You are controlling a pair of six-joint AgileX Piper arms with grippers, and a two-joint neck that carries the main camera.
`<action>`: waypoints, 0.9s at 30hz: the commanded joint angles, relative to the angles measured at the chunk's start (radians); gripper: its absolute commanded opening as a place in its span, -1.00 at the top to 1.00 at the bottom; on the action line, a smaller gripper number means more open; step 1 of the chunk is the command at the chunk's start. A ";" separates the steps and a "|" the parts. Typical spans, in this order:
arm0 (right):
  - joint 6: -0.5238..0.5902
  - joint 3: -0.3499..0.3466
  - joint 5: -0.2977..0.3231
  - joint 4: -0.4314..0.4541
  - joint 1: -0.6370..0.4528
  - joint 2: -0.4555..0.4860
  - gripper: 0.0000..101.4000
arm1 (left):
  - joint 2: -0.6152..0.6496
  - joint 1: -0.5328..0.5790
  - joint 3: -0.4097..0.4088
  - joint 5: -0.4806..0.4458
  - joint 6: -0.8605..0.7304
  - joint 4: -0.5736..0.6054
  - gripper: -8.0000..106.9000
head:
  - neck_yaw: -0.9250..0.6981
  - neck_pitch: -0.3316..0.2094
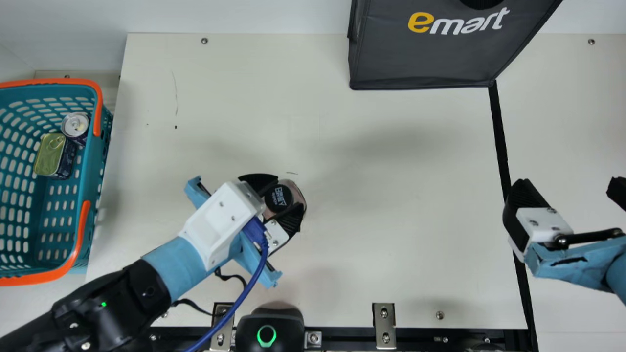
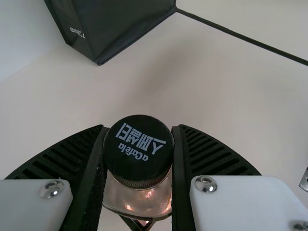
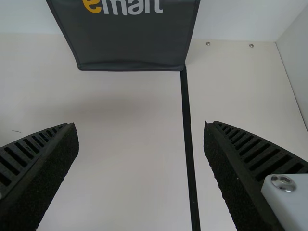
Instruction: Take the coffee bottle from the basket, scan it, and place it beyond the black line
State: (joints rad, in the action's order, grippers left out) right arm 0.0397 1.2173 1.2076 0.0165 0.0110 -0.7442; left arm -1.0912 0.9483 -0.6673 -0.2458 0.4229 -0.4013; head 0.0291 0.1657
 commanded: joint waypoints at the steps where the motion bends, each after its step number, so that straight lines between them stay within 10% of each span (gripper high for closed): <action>1: 0.000 0.000 0.000 0.000 0.000 0.000 -0.79 | 0.014 -0.006 -0.008 -0.017 -0.124 0.110 0.68 | -0.002 -0.027; 27: 0.000 0.000 0.000 0.000 0.000 0.000 -0.79 | 0.091 -0.147 -0.017 -0.159 -0.980 0.873 0.68 | -0.002 -0.027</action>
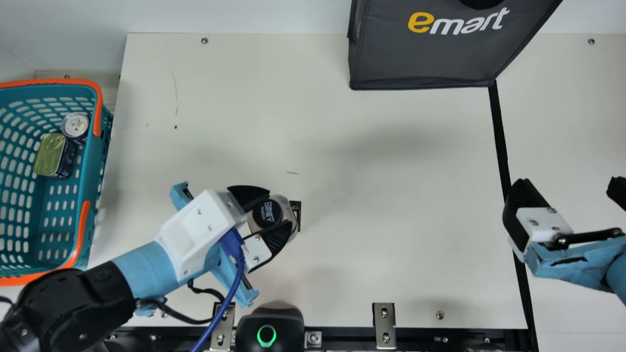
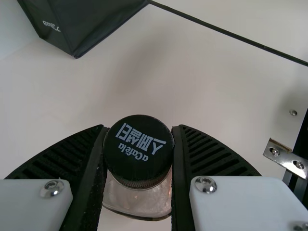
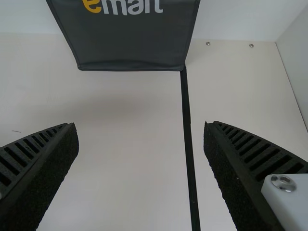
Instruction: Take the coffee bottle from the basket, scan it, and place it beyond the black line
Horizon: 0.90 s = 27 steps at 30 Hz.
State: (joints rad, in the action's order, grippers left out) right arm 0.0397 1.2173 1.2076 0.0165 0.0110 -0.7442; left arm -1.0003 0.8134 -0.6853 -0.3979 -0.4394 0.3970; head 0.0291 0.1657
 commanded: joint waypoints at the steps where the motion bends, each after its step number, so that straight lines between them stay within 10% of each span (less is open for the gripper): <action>1: 0.000 0.000 0.000 0.000 0.000 0.000 -0.79 | 0.000 -0.021 0.002 -0.013 -0.148 0.095 0.68 | -0.002 -0.027; 27: 0.000 0.000 0.000 0.000 0.000 0.000 -0.79 | -0.143 -0.403 -0.076 -0.249 -0.964 0.650 0.68 | -0.002 -0.027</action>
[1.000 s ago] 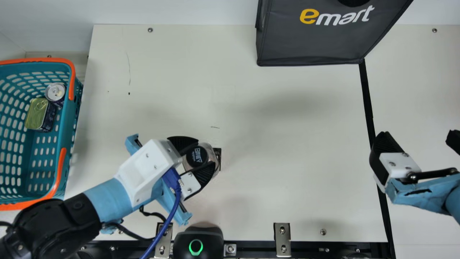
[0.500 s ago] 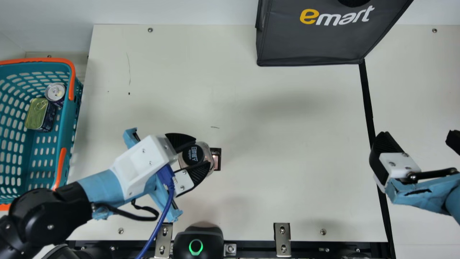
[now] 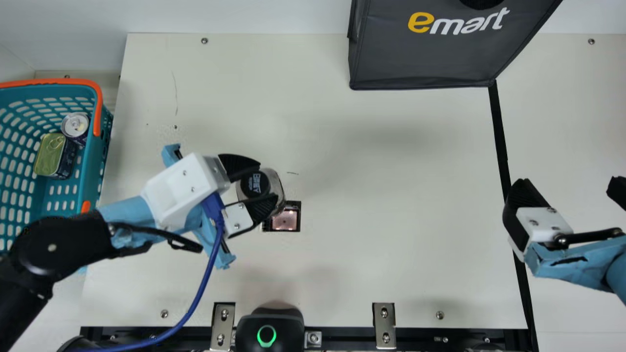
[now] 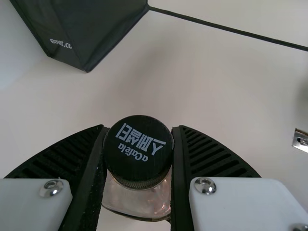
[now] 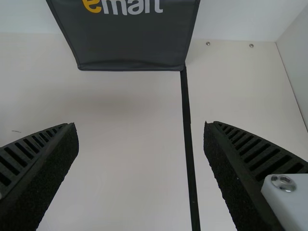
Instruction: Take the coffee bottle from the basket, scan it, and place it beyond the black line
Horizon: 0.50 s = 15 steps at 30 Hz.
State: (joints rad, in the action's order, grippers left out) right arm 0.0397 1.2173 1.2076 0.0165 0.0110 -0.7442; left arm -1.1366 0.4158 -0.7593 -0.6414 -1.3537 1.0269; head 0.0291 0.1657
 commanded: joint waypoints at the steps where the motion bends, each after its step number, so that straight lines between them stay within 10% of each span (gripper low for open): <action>1: 0.000 0.000 0.000 0.000 0.000 0.000 -0.79 | -0.015 -0.011 -0.006 -0.007 -0.065 0.032 0.68 | -0.002 -0.027; 15: 0.000 0.000 0.000 0.000 0.000 0.000 -0.79 | -0.138 0.013 -0.085 0.024 -0.172 0.129 0.68 | -0.002 -0.027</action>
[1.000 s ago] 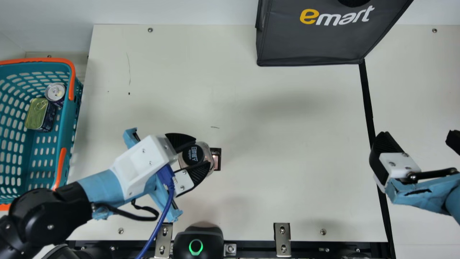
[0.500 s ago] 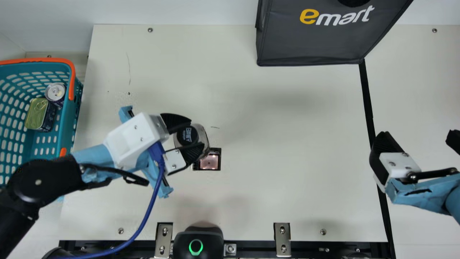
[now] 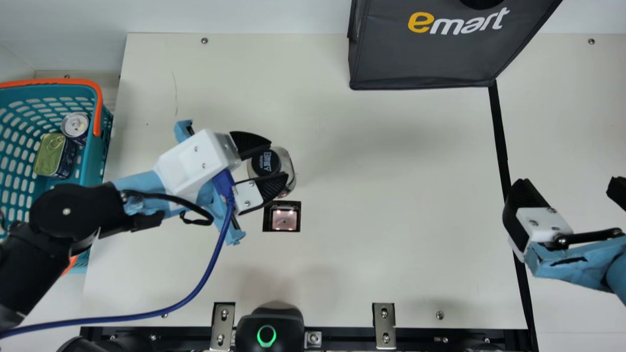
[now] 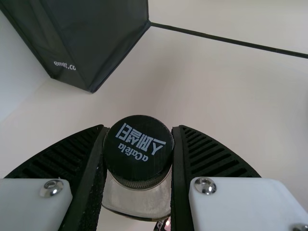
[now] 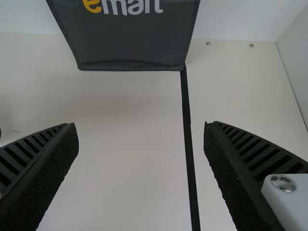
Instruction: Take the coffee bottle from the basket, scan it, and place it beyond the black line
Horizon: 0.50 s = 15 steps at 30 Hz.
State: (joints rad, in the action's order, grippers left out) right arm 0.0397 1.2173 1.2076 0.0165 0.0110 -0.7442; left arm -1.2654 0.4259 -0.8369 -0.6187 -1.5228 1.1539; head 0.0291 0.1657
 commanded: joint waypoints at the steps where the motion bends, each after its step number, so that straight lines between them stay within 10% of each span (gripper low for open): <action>1: 0.000 0.000 0.000 0.000 0.000 0.000 -0.79 | -0.020 0.007 -0.016 0.005 -0.007 0.007 0.68 | -0.002 -0.027; 15: 0.000 0.000 0.000 0.000 0.000 0.000 -0.79 | -0.180 0.060 -0.155 0.018 -0.046 0.052 0.68 | -0.002 -0.027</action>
State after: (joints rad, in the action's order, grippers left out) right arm 0.0397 1.2173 1.2076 0.0165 0.0110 -0.7442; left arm -1.4317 0.4839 -0.9812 -0.5988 -1.5684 1.2041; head 0.0291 0.1657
